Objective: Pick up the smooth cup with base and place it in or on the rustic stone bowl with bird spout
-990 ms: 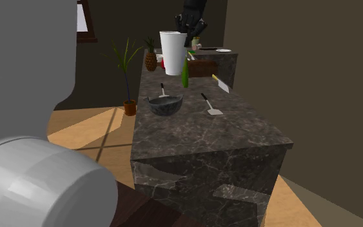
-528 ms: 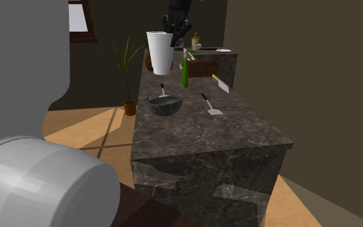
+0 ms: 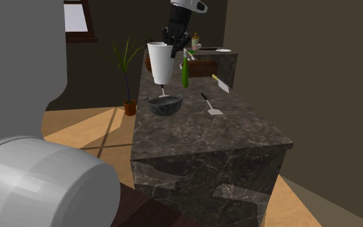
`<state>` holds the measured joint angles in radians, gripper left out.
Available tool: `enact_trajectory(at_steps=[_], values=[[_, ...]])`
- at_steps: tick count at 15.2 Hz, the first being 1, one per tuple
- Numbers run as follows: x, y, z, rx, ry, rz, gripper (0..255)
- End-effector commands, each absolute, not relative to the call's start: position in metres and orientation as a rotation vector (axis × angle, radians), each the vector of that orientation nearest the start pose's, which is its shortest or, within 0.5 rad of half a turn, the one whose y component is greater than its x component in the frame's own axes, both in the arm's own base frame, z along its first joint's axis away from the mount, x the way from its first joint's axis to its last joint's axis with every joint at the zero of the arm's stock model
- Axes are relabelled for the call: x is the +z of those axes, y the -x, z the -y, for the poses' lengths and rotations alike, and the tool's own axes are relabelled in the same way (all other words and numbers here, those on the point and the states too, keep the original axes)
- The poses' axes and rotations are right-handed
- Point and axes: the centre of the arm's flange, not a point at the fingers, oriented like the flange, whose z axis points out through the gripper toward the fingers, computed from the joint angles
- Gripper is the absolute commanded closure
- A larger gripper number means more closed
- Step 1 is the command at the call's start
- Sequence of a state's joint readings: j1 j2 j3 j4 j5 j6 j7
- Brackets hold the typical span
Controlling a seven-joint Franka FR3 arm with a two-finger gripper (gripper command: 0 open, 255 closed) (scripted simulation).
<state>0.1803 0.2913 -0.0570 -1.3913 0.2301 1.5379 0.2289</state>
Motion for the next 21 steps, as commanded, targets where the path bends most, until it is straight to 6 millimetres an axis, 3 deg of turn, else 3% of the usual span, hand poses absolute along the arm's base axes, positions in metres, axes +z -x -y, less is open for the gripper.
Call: enact_trajectory(at_steps=[1,11,19,20,21], values=[[0.525,-0.624,-0.108,0.263,2.940,-0.167,255],[0.472,-0.624,-0.108,0.263,2.940,-0.167,255],[0.472,-0.624,-0.108,0.263,2.940,-0.167,255],[0.472,-0.624,-0.108,0.263,2.940,-0.167,0],[0.472,-0.624,-0.108,0.263,2.940,-0.167,0]])
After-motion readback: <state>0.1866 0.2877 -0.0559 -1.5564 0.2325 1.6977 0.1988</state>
